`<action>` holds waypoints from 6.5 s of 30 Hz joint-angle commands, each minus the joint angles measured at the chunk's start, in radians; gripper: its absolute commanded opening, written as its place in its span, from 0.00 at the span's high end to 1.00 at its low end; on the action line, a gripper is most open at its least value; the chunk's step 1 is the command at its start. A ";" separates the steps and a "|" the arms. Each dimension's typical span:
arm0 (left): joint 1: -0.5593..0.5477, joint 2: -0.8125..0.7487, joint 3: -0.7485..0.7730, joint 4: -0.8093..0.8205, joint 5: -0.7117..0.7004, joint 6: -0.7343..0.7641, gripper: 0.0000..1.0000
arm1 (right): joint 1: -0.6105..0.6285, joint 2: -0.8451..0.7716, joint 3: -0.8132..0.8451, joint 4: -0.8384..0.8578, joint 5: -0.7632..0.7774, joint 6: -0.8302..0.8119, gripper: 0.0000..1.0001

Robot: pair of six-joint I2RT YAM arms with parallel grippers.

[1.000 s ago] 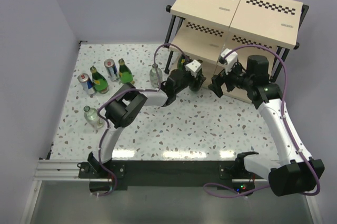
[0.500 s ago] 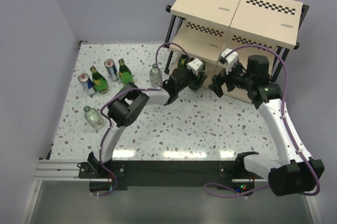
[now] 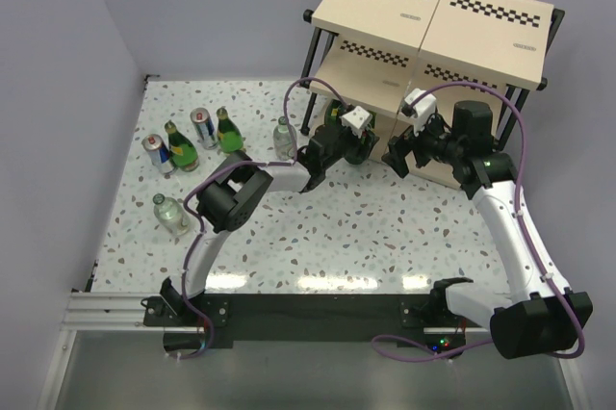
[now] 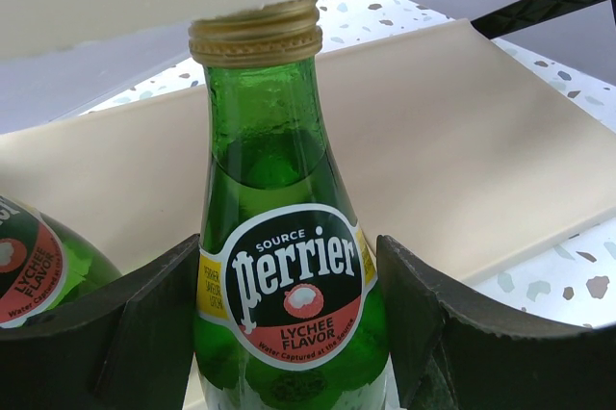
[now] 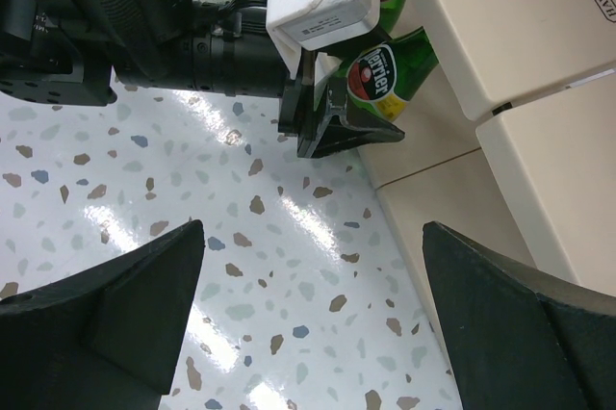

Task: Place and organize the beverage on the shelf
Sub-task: Place the drink on the shelf.

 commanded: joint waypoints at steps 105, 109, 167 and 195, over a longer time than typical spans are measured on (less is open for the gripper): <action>0.002 -0.063 0.167 0.186 -0.095 -0.014 1.00 | -0.015 0.002 0.031 0.038 -0.026 0.010 0.01; 0.000 -0.058 0.177 0.189 -0.099 -0.012 1.00 | -0.015 0.002 0.031 0.036 -0.026 0.010 0.01; -0.017 -0.016 0.036 0.293 -0.136 -0.003 0.10 | -0.023 0.002 0.026 0.038 -0.043 0.008 0.01; -0.026 -0.193 -0.242 0.308 -0.096 -0.002 0.18 | -0.023 -0.001 0.025 0.038 -0.049 0.008 0.01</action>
